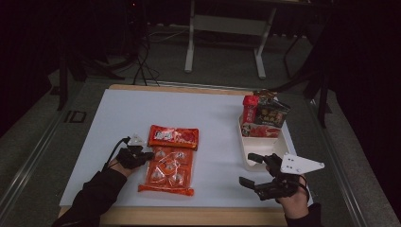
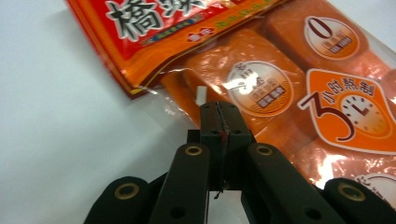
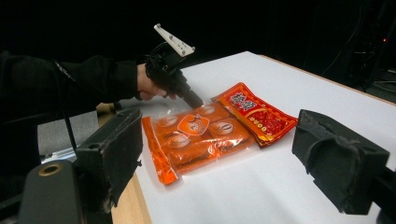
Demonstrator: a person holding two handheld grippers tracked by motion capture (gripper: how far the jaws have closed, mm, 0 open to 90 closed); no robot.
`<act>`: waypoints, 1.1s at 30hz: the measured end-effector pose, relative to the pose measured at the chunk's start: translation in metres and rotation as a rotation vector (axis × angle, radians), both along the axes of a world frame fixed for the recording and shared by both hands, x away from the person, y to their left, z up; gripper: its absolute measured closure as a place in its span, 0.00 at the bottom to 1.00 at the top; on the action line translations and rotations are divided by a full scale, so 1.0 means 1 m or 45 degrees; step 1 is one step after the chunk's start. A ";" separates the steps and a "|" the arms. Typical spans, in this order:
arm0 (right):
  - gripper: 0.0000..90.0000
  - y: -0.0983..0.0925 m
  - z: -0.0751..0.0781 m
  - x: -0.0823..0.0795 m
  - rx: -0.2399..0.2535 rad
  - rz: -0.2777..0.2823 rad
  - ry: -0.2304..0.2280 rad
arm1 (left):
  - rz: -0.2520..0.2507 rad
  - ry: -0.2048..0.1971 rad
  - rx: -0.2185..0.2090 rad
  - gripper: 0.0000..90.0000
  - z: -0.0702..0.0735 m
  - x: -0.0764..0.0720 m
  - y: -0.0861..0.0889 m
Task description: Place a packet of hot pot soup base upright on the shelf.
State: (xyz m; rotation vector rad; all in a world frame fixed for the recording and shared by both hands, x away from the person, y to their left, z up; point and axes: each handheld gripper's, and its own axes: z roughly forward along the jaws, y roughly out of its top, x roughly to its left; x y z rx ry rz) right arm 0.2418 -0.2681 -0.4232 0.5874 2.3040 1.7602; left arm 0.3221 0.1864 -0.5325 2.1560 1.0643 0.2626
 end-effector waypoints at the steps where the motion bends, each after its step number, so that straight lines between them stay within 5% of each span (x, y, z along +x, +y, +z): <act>1: 0.18 0.000 0.000 0.000 -0.002 -0.001 0.000 | -0.007 -0.009 0.019 1.00 0.001 0.000 -0.002; 17: 0.18 -0.002 -0.001 0.000 0.004 0.000 0.001 | -0.190 -0.017 0.028 1.00 0.002 -0.002 -0.068; 24: 0.18 -0.001 -0.001 -0.001 0.003 0.004 -0.003 | -0.210 0.000 0.006 1.00 0.007 -0.006 -0.059; 33: 0.17 -0.002 0.000 0.000 0.003 -0.017 -0.025 | -0.248 -0.004 0.006 1.00 0.021 -0.037 -0.038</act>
